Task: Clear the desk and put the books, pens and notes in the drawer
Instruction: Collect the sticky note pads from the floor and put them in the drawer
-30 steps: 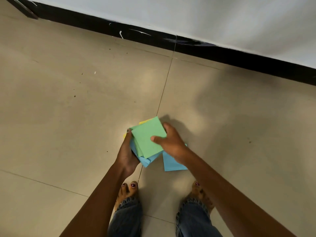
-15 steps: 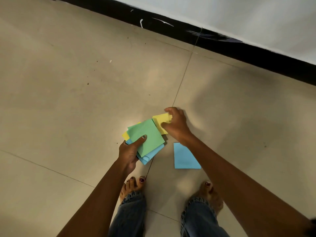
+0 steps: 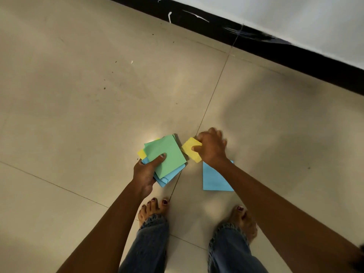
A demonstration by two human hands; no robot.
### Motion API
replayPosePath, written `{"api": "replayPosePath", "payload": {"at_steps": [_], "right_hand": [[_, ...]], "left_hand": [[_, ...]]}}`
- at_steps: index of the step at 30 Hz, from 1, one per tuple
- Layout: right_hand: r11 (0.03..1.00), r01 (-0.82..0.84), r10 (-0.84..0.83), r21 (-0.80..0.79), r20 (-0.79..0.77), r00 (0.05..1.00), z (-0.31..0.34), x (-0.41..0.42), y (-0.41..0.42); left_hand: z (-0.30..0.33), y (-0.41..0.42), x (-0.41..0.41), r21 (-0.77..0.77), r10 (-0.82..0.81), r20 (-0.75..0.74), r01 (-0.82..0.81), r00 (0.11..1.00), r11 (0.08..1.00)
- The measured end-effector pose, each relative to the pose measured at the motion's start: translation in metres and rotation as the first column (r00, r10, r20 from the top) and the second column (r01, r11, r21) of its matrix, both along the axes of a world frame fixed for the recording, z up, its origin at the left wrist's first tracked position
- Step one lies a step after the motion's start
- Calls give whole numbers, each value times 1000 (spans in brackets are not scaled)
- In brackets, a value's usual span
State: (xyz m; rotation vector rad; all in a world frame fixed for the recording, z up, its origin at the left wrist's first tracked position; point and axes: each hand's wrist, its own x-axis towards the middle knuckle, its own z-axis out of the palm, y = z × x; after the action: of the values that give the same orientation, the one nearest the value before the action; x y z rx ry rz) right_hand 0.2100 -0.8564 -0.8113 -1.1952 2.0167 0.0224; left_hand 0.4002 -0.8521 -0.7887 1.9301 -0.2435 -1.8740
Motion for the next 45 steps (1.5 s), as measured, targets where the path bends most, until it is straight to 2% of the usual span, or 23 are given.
{"api": "replayPosePath", "payload": {"at_steps": [1,3,5,7,9,12,15,19,22,23,25,27,30,32,35,37,42,45], "right_hand": [[984,177,-175,-2,136,975,6,-6,9],[873,481,-481,80,302,823,12,-20,35],[777,592,-629,213,254,735,13,-29,65],[708,638,-691,302,114,714,10,-30,92],[625,730,-758,278,-9,652,8,-25,109],[617,773,-775,147,-56,630,6,-10,113],[612,783,-771,113,-138,622,-3,7,111],[500,842,-840,202,-125,528,-11,2,107],[555,793,-785,252,-156,599,-3,-4,111],[549,798,-798,248,-130,589,4,-7,115],[505,826,-856,251,27,516,23,-11,125],[481,838,-876,256,121,466,56,-6,136],[485,847,-873,217,78,481,112,-5,160],[414,894,-909,171,126,397,162,-11,162],[259,961,-939,101,260,225,282,-43,152],[219,975,-932,39,305,197,346,-67,152],[143,981,-895,-133,406,186,509,-131,164],[47,970,-860,-240,483,161,593,-165,187]], "left_hand": [[1,1,-1,0,-6,-2,6,1000,1000],[4,1,-4,3,-20,-3,20,1000,1000],[7,1,-8,5,-35,-10,35,999,999],[10,1,-14,3,-49,-12,49,999,999],[11,0,-21,7,-74,-7,74,997,997],[10,-2,-31,-3,-120,-11,120,993,993],[6,-3,-37,-16,-184,-8,184,983,983],[4,3,-38,-19,-238,-1,237,971,971],[14,10,-35,-8,-245,11,245,969,969],[23,12,-35,-7,-253,19,254,967,967],[47,18,-34,-1,-270,34,270,962,963],[79,24,-33,14,-287,33,286,958,958],[146,27,-40,28,-347,33,346,937,938],[194,29,-51,17,-367,30,367,930,930],[292,26,-90,-12,-384,-49,384,922,923],[349,27,-117,-35,-429,-81,428,899,903],[488,28,-189,-146,-630,-107,615,769,775],[563,46,-239,-241,-724,-134,686,677,686]]}}
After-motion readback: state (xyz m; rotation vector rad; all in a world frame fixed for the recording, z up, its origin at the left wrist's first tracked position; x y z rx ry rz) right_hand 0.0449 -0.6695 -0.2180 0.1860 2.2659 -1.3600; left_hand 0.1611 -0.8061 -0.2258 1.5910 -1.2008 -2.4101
